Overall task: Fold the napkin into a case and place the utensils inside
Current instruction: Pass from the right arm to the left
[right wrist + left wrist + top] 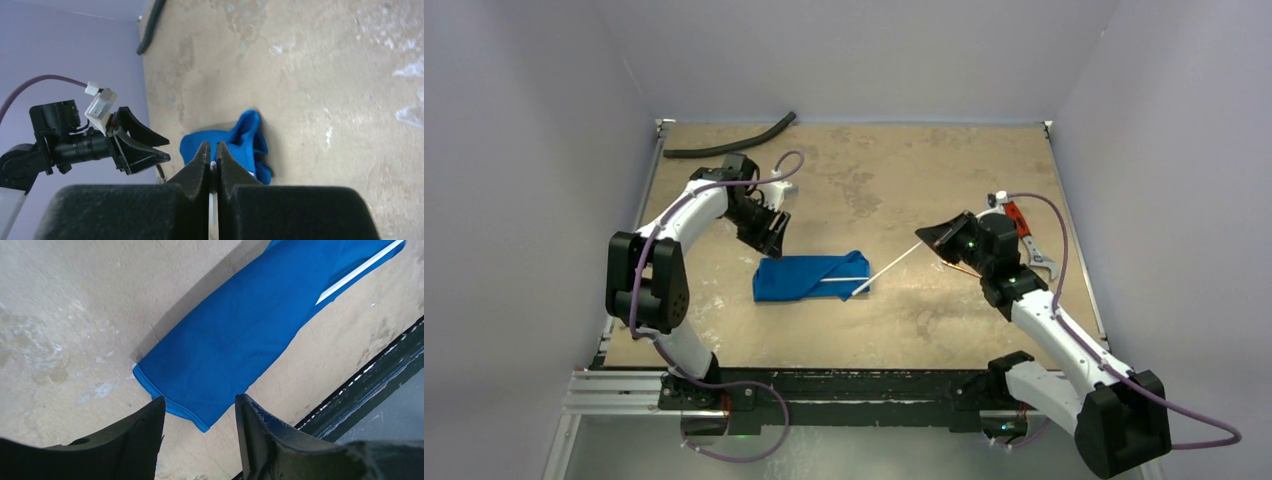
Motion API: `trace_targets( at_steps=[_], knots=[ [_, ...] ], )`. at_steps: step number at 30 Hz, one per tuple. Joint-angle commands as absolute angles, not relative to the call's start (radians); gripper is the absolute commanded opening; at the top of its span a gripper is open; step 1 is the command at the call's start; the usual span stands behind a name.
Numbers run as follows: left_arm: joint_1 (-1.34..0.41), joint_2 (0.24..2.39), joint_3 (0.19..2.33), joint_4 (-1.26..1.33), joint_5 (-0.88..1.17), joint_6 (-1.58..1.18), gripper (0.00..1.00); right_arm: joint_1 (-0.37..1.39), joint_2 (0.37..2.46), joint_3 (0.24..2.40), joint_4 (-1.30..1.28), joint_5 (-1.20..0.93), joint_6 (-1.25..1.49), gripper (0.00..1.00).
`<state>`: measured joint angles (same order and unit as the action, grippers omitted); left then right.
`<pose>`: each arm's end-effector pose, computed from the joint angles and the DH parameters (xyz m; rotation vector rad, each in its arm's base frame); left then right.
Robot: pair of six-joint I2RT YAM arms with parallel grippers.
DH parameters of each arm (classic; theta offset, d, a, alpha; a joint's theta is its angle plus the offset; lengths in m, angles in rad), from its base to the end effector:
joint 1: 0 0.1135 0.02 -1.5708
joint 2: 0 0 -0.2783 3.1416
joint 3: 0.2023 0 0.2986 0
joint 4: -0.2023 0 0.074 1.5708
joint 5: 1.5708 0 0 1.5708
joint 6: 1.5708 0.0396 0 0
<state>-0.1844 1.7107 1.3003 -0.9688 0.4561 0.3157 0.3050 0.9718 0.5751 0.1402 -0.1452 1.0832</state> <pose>0.3623 -0.0853 0.2198 0.7678 2.7490 -0.6429 0.2516 0.0852 0.2570 0.6447 1.8636 1.0818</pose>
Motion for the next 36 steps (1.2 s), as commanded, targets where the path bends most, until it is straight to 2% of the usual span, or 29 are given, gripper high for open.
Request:
trace_targets(
  at_steps=[1,11,24,26,30,36],
  knots=[
    [-0.180,1.673,1.237,-0.894,0.443,0.320,0.49,0.342,0.939,0.540,0.138,-0.091,1.124,0.00],
    [-0.167,1.666,1.168,-0.844,0.383,0.337,0.33,0.433,0.998,0.495,0.285,0.063,1.218,0.00],
    [-0.148,1.671,1.170,-0.869,0.392,0.370,0.28,0.486,1.109,0.478,0.422,0.210,1.286,0.00],
    [-0.147,1.666,1.218,-0.903,0.416,0.373,0.34,0.490,1.098,0.485,0.410,0.226,1.272,0.00],
    [-0.147,1.651,1.411,-1.031,0.511,0.372,0.55,0.495,1.040,0.522,0.369,0.260,1.210,0.00],
    [-0.218,1.632,1.631,-1.124,0.673,0.329,0.66,0.531,1.047,0.602,0.379,0.224,1.186,0.00]
  ],
)
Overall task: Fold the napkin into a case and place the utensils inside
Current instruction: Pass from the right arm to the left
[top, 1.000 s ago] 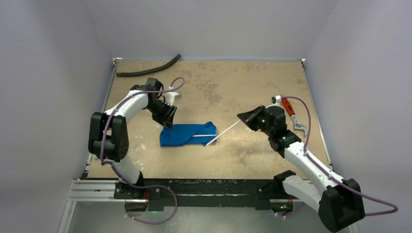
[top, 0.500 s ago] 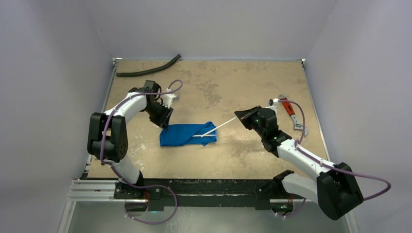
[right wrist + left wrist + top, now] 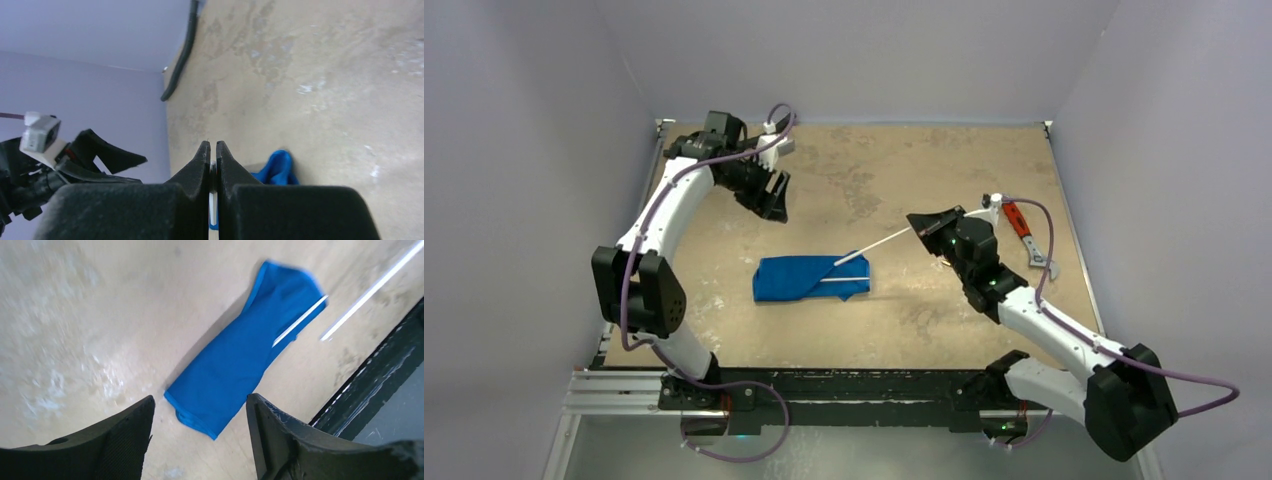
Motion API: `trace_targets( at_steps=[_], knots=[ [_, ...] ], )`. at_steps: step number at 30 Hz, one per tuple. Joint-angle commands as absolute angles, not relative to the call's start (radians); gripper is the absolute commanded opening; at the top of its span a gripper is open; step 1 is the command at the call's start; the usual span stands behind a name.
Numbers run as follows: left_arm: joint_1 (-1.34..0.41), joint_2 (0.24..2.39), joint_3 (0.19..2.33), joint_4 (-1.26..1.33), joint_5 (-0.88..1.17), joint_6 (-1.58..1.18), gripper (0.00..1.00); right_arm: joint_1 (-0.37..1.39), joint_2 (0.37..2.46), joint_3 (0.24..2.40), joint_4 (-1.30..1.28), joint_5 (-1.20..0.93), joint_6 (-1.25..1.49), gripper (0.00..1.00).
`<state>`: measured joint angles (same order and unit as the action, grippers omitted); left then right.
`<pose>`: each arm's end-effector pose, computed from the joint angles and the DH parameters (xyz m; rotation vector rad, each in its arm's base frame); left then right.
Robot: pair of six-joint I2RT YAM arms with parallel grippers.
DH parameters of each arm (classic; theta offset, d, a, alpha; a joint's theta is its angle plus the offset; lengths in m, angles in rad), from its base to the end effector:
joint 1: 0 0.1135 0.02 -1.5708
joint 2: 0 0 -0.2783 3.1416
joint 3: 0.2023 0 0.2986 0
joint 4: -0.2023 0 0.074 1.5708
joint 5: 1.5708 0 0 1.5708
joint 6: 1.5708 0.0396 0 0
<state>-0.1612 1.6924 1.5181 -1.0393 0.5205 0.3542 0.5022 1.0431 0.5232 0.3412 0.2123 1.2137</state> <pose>0.3819 -0.0821 0.2966 0.8031 2.5444 -0.6600 0.2446 0.1248 0.2407 0.8043 1.6885 1.0477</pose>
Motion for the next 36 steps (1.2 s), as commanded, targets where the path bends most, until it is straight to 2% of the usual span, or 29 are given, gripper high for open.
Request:
trace_targets(
  at_steps=[1,6,18,20,23,25,28,29,30,32,34,36],
  knots=[
    [-0.260,1.621,1.627,-1.113,0.681,0.316,0.67,0.545,1.059,0.613,0.401,0.218,1.186,0.00],
    [-0.413,1.596,1.578,-1.038,0.719,0.278,0.69,0.616,1.189,0.719,0.460,0.165,1.124,0.00],
    [-0.420,1.585,1.476,-1.020,0.727,0.365,0.68,0.681,1.245,0.753,0.591,0.083,1.191,0.00],
    [-0.422,1.585,1.465,-1.028,0.756,0.373,0.65,0.690,1.249,0.759,0.602,0.093,1.197,0.00],
    [-0.426,1.590,1.459,-1.047,0.790,0.384,0.53,0.701,1.250,0.763,0.622,0.113,1.199,0.00],
    [-0.426,1.593,1.461,-1.066,0.805,0.404,0.40,0.704,1.254,0.768,0.630,0.114,1.193,0.00],
    [-0.425,1.591,1.465,-1.086,0.777,0.431,0.05,0.706,1.259,0.773,0.641,0.088,1.165,0.00],
    [-0.425,1.586,1.466,-1.088,0.763,0.441,0.00,0.706,1.265,0.774,0.638,0.043,1.151,0.00],
    [-0.425,1.580,1.466,-1.091,0.752,0.453,0.00,0.698,1.272,0.775,0.643,-0.023,1.134,0.04],
    [-0.425,1.565,1.462,-1.102,0.726,0.492,0.00,0.630,1.297,0.786,0.657,-0.236,1.064,0.23],
    [-0.425,1.544,1.448,-1.102,0.686,0.525,0.00,0.541,1.312,0.796,0.634,-0.485,0.968,0.37],
    [-0.425,1.529,1.426,-1.096,0.646,0.553,0.00,0.478,1.306,0.839,0.487,-0.666,0.819,0.45]
  ],
)
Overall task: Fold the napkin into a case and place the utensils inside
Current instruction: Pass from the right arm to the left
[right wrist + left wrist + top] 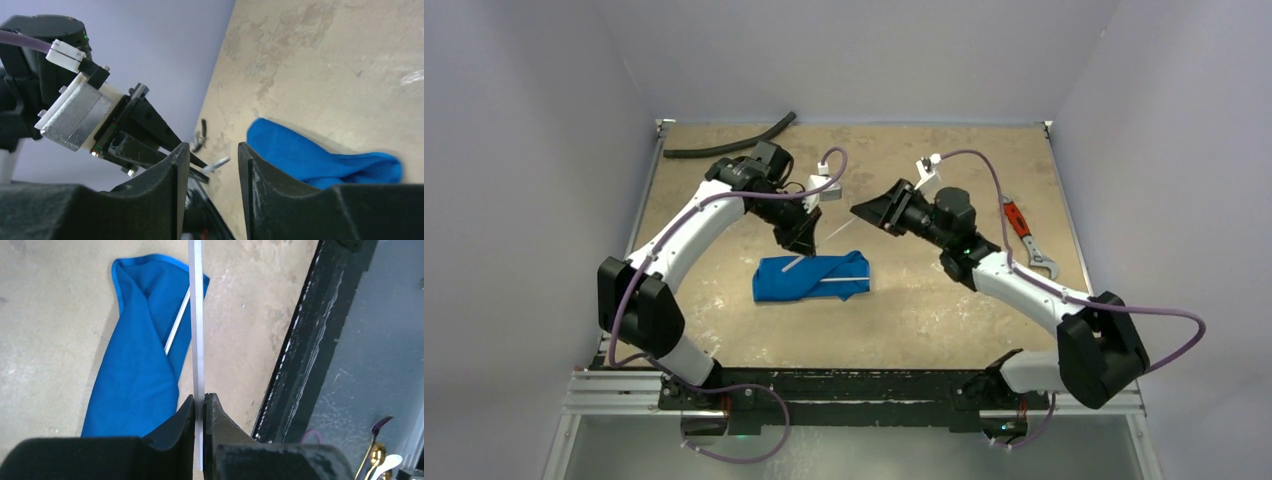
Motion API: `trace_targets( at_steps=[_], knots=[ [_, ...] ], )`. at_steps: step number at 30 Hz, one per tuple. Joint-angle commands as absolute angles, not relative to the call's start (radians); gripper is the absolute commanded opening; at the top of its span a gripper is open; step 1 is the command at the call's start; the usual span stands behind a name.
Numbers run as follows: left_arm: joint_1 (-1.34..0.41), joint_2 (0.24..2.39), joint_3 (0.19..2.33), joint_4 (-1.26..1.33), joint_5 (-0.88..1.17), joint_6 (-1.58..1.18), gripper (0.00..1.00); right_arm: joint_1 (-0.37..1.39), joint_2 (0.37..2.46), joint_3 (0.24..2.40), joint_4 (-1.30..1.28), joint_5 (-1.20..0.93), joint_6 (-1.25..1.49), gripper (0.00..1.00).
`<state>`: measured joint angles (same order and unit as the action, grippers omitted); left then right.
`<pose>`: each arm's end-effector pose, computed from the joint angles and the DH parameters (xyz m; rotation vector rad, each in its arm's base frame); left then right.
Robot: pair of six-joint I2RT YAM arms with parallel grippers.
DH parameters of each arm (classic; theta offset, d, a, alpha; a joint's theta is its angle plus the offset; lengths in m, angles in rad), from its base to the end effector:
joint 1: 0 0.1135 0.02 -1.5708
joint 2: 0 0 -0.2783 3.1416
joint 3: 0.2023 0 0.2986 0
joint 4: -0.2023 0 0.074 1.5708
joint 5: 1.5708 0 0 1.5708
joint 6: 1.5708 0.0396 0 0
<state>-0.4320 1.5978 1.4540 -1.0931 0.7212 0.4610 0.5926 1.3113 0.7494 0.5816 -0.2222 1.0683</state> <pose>0.3156 -0.1743 0.3111 1.2890 2.3047 -0.9872 0.2777 0.1975 0.2796 0.2179 1.7405 1.4434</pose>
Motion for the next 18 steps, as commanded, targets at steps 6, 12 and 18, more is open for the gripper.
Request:
trace_targets(
  at_steps=[6,12,18],
  knots=[
    [-0.425,1.513,1.400,-1.102,0.639,0.607,0.00,0.445,1.300,0.985,0.088,-0.810,0.499,0.56],
    [-0.425,1.499,1.411,-1.119,0.642,0.660,0.00,0.443,1.379,1.085,-0.056,-0.903,0.375,0.52],
    [-0.425,1.483,1.401,-1.135,0.641,0.689,0.00,0.423,1.404,1.076,-0.061,-0.899,0.385,0.50]
  ],
)
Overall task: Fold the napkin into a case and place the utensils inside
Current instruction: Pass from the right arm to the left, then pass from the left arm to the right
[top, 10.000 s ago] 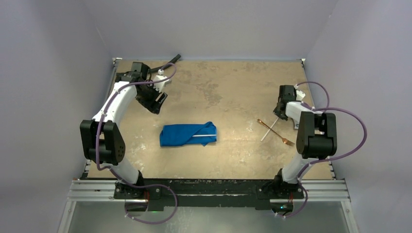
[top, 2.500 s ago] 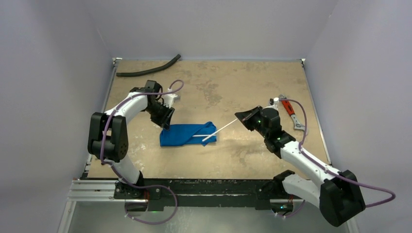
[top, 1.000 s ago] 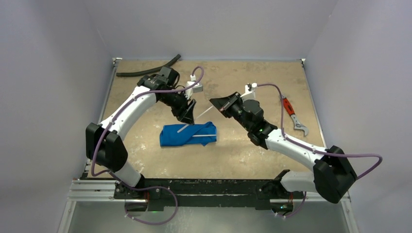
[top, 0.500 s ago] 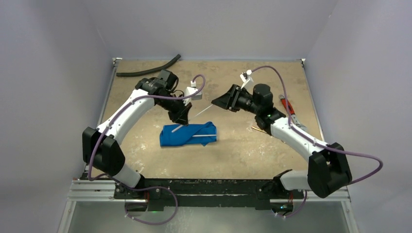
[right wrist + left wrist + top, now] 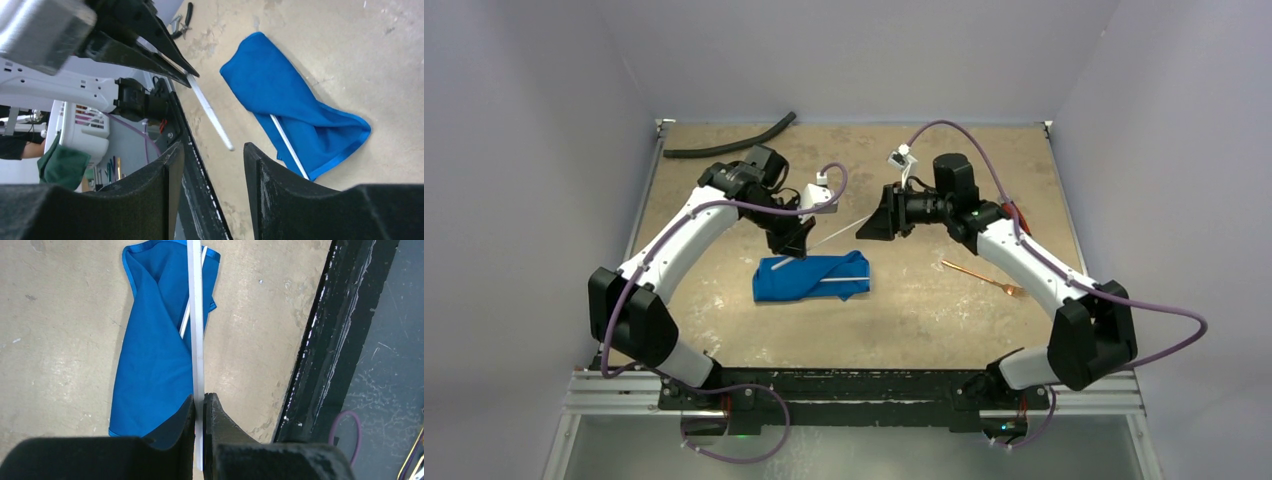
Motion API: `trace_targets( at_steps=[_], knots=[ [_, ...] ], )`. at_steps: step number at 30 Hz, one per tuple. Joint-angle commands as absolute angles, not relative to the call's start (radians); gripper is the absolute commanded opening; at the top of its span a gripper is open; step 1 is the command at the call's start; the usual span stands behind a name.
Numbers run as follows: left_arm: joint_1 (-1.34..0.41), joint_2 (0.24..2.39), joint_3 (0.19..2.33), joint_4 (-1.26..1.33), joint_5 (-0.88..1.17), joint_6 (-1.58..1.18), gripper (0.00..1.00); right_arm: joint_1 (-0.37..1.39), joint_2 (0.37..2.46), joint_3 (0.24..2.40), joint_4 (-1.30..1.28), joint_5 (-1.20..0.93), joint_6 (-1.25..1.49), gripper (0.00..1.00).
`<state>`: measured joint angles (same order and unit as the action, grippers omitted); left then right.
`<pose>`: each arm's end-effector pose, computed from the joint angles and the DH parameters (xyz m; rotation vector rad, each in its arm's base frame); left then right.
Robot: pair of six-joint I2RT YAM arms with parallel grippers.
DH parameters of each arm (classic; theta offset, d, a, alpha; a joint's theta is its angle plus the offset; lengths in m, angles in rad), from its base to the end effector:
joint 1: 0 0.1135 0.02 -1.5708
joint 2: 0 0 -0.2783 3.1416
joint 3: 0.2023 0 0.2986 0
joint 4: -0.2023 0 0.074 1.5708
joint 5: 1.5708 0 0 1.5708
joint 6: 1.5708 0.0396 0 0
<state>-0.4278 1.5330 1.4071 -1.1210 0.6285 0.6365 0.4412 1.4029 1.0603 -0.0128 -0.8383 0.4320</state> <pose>0.3006 -0.1626 0.3139 1.4637 2.2088 -0.8103 0.3160 0.1818 0.3112 -0.6164 1.9573 1.3679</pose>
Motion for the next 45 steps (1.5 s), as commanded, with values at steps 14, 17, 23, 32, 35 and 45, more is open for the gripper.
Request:
trace_targets(
  at_steps=[14,17,23,32,35,45],
  knots=[
    [-0.425,1.485,1.396,-1.147,0.664,0.707,0.00,0.399,1.485,1.135,0.098,-0.979,0.485,0.42],
    [-0.425,1.486,1.395,-1.146,0.667,0.706,0.00,0.398,1.488,1.127,0.117,-0.985,0.502,0.36],
    [-0.424,1.489,1.391,-1.143,0.666,0.704,0.00,0.398,1.488,1.121,0.152,-0.986,0.536,0.12],
    [-0.425,1.489,1.373,-1.148,0.658,0.713,0.00,0.397,1.471,1.076,0.181,-1.017,0.565,0.00],
    [-0.425,1.489,1.374,-1.154,0.658,0.722,0.00,0.398,1.469,1.065,0.180,-1.016,0.566,0.04],
    [-0.425,1.483,1.379,-1.146,0.660,0.710,0.00,0.398,1.468,1.053,0.217,-0.987,0.614,0.14]
  ],
)
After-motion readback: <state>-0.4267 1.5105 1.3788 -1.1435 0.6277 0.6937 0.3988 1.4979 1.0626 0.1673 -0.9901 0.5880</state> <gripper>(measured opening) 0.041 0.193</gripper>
